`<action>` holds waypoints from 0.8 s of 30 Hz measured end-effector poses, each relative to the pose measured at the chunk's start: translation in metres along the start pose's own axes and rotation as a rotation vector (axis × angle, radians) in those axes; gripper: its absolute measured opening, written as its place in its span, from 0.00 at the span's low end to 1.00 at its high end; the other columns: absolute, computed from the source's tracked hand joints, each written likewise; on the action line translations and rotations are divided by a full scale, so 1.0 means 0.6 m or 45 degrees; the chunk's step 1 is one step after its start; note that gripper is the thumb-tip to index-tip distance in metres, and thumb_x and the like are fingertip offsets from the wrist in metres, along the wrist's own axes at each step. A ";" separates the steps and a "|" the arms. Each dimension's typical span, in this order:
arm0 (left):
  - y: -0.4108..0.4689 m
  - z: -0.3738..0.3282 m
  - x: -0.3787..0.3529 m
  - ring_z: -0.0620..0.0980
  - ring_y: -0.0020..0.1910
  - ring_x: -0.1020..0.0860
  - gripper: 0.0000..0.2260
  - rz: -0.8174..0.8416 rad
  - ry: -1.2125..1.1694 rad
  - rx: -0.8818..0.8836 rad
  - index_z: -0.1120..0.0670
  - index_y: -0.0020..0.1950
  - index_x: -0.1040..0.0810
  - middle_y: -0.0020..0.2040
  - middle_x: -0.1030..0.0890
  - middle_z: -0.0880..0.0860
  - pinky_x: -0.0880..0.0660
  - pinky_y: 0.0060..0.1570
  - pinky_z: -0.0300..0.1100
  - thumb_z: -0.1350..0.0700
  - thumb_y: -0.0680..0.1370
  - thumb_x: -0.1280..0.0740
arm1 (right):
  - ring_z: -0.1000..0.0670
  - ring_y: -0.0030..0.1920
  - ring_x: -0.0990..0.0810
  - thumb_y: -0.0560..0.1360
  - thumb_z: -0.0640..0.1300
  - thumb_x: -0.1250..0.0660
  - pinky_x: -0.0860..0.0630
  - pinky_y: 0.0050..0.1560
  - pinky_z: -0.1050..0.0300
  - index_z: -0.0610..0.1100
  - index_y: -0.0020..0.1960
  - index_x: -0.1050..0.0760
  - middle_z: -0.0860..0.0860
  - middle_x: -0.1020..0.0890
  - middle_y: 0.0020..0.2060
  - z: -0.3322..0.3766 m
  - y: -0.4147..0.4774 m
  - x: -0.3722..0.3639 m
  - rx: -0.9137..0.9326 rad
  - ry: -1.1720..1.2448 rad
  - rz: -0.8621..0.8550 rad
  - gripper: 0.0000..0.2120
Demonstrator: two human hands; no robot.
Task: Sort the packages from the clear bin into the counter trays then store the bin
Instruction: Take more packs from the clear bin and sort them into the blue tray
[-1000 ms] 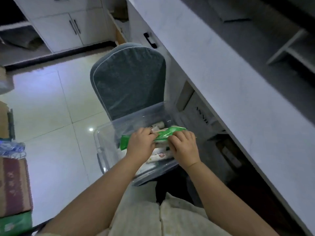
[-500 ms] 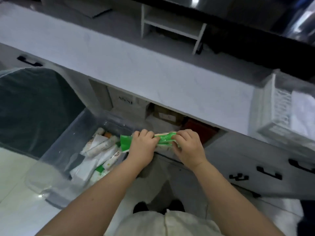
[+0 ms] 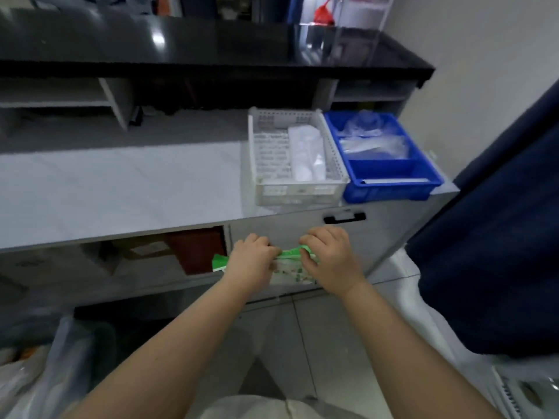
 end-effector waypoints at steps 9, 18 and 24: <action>0.238 -0.301 0.074 0.54 0.54 0.27 0.15 -0.117 -0.106 -0.203 0.48 0.60 0.21 0.53 0.22 0.51 0.27 0.48 0.47 0.50 0.74 0.32 | 0.44 0.43 0.21 0.69 0.37 0.28 0.29 0.47 0.52 0.41 0.44 0.20 0.46 0.18 0.41 -0.338 -0.034 0.243 -0.119 -0.195 -0.228 0.05; 0.464 -0.326 0.312 0.54 0.47 0.22 0.10 -0.419 -0.325 -0.036 0.49 0.50 0.17 0.46 0.19 0.52 0.25 0.40 0.45 0.50 0.70 0.29 | 0.43 0.46 0.24 0.71 0.40 0.29 0.29 0.47 0.48 0.41 0.45 0.20 0.45 0.18 0.44 -0.472 0.143 0.381 0.067 -0.338 -0.603 0.04; 0.611 -0.245 0.355 0.54 0.52 0.24 0.15 -0.526 -0.249 0.083 0.47 0.59 0.19 0.52 0.20 0.52 0.23 0.46 0.50 0.51 0.73 0.30 | 0.46 0.47 0.26 0.71 0.40 0.30 0.30 0.48 0.50 0.42 0.44 0.20 0.46 0.18 0.43 -0.524 0.233 0.279 0.126 -0.277 -0.533 0.03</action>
Point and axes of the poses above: each hand's wrist, its own y-axis towards the middle knuckle, its own x-axis out of the back of the hand, z = x × y, the point moved 6 cm from there along y, towards the middle knuckle
